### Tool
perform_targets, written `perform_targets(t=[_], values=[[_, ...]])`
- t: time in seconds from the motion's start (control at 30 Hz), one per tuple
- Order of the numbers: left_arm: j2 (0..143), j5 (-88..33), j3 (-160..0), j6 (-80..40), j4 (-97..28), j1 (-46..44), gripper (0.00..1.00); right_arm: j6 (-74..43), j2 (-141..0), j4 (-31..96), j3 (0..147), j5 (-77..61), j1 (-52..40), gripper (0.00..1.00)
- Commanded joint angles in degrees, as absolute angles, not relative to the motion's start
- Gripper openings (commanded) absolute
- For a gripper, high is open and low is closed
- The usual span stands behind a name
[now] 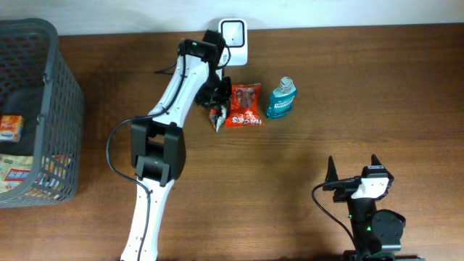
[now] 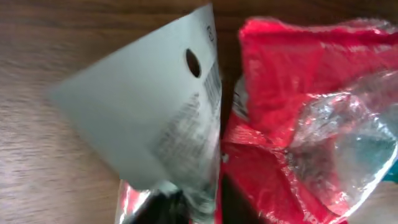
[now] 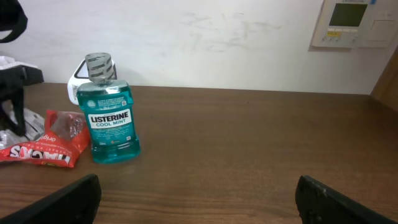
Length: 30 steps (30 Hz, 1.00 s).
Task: Scan the item barcode
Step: 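Carry the white packet to the scanner and drop it beside the red bag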
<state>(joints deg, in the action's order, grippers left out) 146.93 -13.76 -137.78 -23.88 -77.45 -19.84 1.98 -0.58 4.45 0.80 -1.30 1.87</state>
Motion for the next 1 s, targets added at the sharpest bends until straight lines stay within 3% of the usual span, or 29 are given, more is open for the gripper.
perform_targets(t=[0.0, 0.13, 0.23, 0.3, 0.33, 0.37, 0.4, 0.43, 0.83, 0.97], values=[[147.1, -15.4, -138.1, -24.4, -78.0, -20.1, 0.31, 2.1, -0.2, 4.6, 0.3, -0.8, 1.5, 0.99], [147.1, -15.7, -142.1, -23.5, -80.8, -20.0, 0.37, 2.1, -0.2, 4.6, 0.3, -0.8, 1.5, 0.99], [147.1, -15.4, -150.1, -22.2, -85.1, -18.9, 0.54, 2.1, -0.2, 4.5, 0.3, -0.8, 1.5, 0.99], [147.1, -15.2, -158.9, -20.6, -89.6, -16.9, 0.59, 2.1, -0.2, 4.6, 0.3, -0.8, 1.5, 0.99], [147.1, -15.2, -162.9, -19.5, -91.5, -15.9, 0.66, 2.1, -0.2, 4.6, 0.3, -0.8, 1.5, 0.99], [147.1, -15.2, -169.1, -17.2, -94.5, -14.1, 0.8, 2.1, -0.2, 4.6, 0.3, -0.8, 1.5, 0.99], [147.1, -15.2, -173.6, -14.9, -96.8, -12.6, 0.82, 2.1, -0.2, 4.5, 0.3, -0.8, 1.5, 0.99], [146.9, -15.3, -178.2, -11.6, -96.7, -10.7, 0.99, 2.1, -0.2, 4.6, 0.3, -0.8, 1.5, 0.99], [126.3, -15.2, -179.7, -9.0, -96.7, 20.1, 0.99, 2.1, -0.2, 4.5, 0.3, -0.8, 1.5, 0.98], [126.0, -2.8, -177.7, -8.9, -96.7, 27.4, 0.99, 2.1, -0.2, 4.5, 0.3, -0.8, 1.5, 0.98]])
